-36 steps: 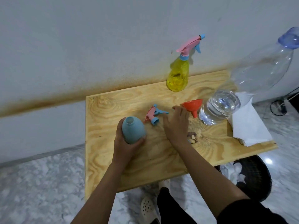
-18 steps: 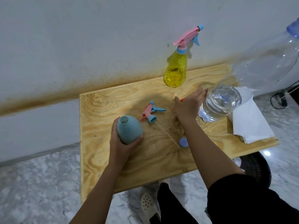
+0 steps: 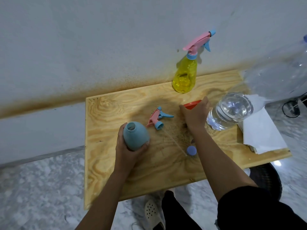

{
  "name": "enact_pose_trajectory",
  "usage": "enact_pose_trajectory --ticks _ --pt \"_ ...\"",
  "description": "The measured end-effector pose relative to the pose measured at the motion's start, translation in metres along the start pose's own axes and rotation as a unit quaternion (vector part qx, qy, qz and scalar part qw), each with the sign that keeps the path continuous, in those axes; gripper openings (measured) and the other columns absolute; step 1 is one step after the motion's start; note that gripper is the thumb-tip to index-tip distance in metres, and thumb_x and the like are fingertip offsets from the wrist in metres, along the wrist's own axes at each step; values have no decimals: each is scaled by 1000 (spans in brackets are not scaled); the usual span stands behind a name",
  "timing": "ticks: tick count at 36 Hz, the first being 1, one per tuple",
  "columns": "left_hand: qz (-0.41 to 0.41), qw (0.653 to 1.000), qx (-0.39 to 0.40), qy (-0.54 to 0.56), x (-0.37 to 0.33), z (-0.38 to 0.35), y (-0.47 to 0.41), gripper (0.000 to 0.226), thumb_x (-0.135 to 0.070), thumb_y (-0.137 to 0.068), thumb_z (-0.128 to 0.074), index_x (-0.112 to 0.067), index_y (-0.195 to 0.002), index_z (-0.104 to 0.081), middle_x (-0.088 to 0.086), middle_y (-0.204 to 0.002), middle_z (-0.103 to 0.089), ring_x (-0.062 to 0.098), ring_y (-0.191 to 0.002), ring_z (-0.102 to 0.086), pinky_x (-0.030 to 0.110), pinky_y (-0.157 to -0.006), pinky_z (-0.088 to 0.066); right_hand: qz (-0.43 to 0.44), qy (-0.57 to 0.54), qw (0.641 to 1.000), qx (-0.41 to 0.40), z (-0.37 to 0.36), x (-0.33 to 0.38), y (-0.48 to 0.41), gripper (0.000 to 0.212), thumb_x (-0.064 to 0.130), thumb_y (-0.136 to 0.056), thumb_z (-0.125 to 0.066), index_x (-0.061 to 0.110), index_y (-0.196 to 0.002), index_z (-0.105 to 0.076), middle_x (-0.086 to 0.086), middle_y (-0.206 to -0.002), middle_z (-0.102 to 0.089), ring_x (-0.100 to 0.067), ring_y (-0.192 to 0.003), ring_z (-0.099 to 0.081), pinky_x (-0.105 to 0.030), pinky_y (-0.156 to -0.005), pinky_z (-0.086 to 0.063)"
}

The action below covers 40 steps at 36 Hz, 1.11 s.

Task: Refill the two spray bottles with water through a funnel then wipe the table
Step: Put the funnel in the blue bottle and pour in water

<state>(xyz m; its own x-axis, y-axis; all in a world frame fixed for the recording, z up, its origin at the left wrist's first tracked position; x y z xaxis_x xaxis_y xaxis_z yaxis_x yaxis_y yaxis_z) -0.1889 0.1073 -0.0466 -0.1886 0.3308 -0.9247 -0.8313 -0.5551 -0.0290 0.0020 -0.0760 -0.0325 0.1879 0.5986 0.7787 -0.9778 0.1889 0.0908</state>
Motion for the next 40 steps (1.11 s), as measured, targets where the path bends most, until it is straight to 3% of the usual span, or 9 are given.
enact_pose_trajectory --ticks 4,10,13,17,21,26,31,36,40 --pt "4 1000 7 -9 -1 1 0 90 -54 -56 -79 -61 -127 -23 -5 -135 -45 16 -119 -48 46 -91 -50 -6 -29 999 28 5 11 12 96 37 -69 -81 4 -142 -28 -13 -139 -41 -28 -128 -39 -24 -90 -34" --pt "37 999 18 0 -3 6 3 100 -64 -54 -77 -34 -139 -32 -5 -136 -45 18 -120 -49 47 -93 -49 17 -161 983 86 12 45 48 90 35 -63 -84 12 -138 -39 -3 -129 -49 -21 -119 -47 -22 -86 -42" --pt "34 999 13 7 -9 9 3 98 -64 -53 -75 -30 -137 -37 -7 -134 -48 14 -117 -49 42 -95 -49 30 -281 946 158 22 74 76 79 18 -69 -82 13 -136 -40 2 -123 -45 -9 -105 -50 -6 -70 -44" --pt "12 1000 20 -8 -20 12 2 90 -60 -54 -73 -26 -132 -42 -8 -122 -53 14 -107 -53 37 -88 -50 67 -362 897 245 30 101 110 77 4 -70 -78 13 -136 -39 8 -120 -47 -1 -99 -54 -10 -77 -52" --pt "-20 999 23 -37 -24 12 0 80 -40 -65 -83 -18 -130 -42 -3 -116 -55 19 -102 -57 35 -81 -51 102 -373 872 301 29 113 132 77 -6 -68 -76 15 -133 -39 15 -116 -46 2 -101 -54 -12 -80 -51" --pt "-22 999 31 -28 -17 11 -1 80 -38 -67 -82 -14 -132 -41 3 -117 -58 17 -97 -58 19 -74 -48 118 -344 867 339 16 103 145 81 -4 -66 -79 16 -133 -39 7 -123 -48 -10 -114 -53 -23 -93 -50" --pt "14 1000 22 -17 -9 8 -3 67 -29 -67 -84 -14 -121 -47 0 -106 -61 15 -92 -60 10 -65 -43 138 -295 881 343 5 87 149 85 4 -63 -84 20 -133 -38 5 -127 -47 -14 -120 -51 -26 -95 -50" --pt "16 999 30 -26 -3 6 -4 67 -29 -68 -83 -16 -122 -46 1 -109 -60 14 -94 -59 13 -67 -46 170 -215 902 333 3 89 147 94 36 -52 -86 28 -132 -37 2 -133 -46 -17 -123 -48 -41 -100 -48" --pt "-26 998 36 -37 -2 6 -4 68 -22 -68 -84 -17 -122 -45 2 -112 -58 11 -96 -60 10 -68 -46 216 -161 909 318 4 95 147 94 33 -59 -86 23 -137 -33 3 -134 -43 -16 -123 -45 -40 -101 -45"
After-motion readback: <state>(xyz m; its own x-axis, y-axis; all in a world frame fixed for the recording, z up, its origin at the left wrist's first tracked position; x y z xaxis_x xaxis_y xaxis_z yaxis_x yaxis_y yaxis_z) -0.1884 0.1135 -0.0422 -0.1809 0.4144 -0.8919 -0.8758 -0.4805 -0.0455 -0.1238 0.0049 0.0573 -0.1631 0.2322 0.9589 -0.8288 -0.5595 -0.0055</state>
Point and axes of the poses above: each hand's wrist, its own y-axis away from the middle knuckle, its own z-axis out of the back of the hand, x = y × z, the point moved 3 cm from there along -y, towards the middle knuckle
